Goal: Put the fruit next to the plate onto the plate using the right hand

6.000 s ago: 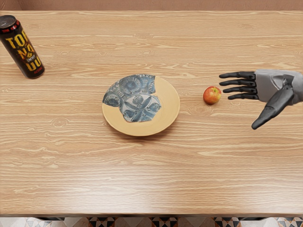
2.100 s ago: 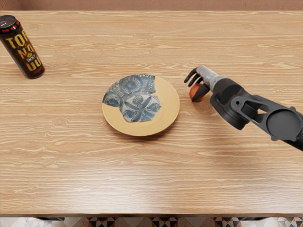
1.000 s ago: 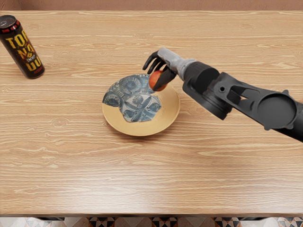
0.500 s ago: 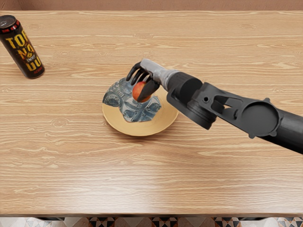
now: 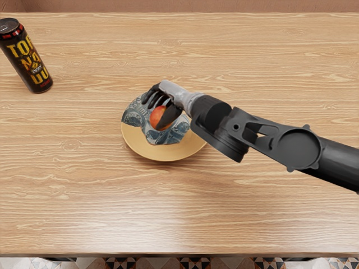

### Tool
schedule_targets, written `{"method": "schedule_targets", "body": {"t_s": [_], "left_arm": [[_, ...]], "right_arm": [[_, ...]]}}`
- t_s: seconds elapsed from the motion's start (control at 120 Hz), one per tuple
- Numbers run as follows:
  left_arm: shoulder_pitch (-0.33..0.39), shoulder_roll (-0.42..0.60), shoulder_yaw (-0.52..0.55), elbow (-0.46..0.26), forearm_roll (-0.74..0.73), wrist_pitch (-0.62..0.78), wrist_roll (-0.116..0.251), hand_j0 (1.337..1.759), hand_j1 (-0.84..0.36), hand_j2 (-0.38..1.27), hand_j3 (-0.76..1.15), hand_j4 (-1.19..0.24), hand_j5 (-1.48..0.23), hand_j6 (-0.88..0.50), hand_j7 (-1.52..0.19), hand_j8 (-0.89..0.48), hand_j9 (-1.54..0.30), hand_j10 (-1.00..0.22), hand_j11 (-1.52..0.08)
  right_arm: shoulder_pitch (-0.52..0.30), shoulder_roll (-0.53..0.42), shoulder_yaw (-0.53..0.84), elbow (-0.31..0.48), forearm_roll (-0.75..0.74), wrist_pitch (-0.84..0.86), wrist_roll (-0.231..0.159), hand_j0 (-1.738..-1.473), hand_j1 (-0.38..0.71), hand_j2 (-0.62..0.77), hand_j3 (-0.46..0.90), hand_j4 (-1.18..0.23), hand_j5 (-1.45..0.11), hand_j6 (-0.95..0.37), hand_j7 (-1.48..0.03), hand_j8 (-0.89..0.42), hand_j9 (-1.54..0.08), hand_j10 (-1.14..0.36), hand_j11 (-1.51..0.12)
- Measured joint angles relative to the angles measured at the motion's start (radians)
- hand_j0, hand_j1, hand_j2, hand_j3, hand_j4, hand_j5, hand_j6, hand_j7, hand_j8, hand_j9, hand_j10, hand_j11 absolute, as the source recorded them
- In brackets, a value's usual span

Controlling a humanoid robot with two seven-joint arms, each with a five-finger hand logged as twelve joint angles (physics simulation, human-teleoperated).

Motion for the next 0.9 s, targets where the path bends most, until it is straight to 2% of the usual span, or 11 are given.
{"method": "schedule_targets", "body": {"t_s": [0.142,0.317,0.45,0.608,0.808,0.9], "left_arm": [[0.000,0.000,0.000,0.000,0.000,0.000,0.000,1.658,0.07,0.05,0.00,-0.23,-0.30,-0.23,-0.30,-0.23,-0.30,-0.23,-0.30],[0.000,0.000,0.000,0.000,0.000,0.000,0.000,1.658,0.07,0.05,0.00,-0.23,-0.30,-0.23,-0.30,-0.23,-0.30,-0.23,-0.30],[0.000,0.000,0.000,0.000,0.000,0.000,0.000,1.658,0.07,0.05,0.00,-0.23,-0.30,-0.23,-0.30,-0.23,-0.30,-0.23,-0.30],[0.000,0.000,0.000,0.000,0.000,0.000,0.000,1.658,0.07,0.05,0.00,-0.23,-0.30,-0.23,-0.30,-0.23,-0.30,-0.23,-0.30],[0.000,0.000,0.000,0.000,0.000,0.000,0.000,1.658,0.07,0.05,0.00,-0.23,-0.30,-0.23,-0.30,-0.23,-0.30,-0.23,-0.30],[0.000,0.000,0.000,-0.002,0.001,0.000,0.000,1.658,0.07,0.05,0.00,-0.23,-0.30,-0.23,-0.30,-0.23,-0.30,-0.23,-0.30]], "right_arm": [[-0.002,-0.001,0.005,-0.001,0.001,-0.010,0.000,-1.658,-0.05,0.06,0.00,-0.28,-0.37,-0.28,-0.36,-0.23,-0.36,-0.23,-0.36],[-0.005,-0.027,0.044,0.021,0.023,-0.010,0.000,-1.658,-0.19,0.02,0.00,-0.14,-0.19,-0.14,-0.19,-0.12,-0.19,-0.13,-0.19],[-0.006,-0.114,0.095,0.077,0.147,0.010,0.000,-1.658,-0.25,0.01,0.00,-0.09,-0.12,-0.09,-0.12,-0.08,-0.12,-0.08,-0.12],[-0.023,-0.197,0.221,0.102,0.335,0.163,0.000,-1.658,-0.28,0.00,0.00,-0.06,-0.08,-0.07,-0.08,-0.06,-0.08,-0.06,-0.08],[-0.134,-0.348,0.387,0.094,0.572,0.448,0.000,-1.658,-0.29,0.00,0.00,-0.05,-0.06,-0.05,-0.06,-0.05,-0.06,-0.05,-0.06],[-0.180,-0.425,0.433,0.066,0.673,0.576,0.000,-1.658,-0.30,-0.01,0.00,-0.04,-0.06,-0.05,-0.06,-0.04,-0.06,-0.04,-0.06]]}}
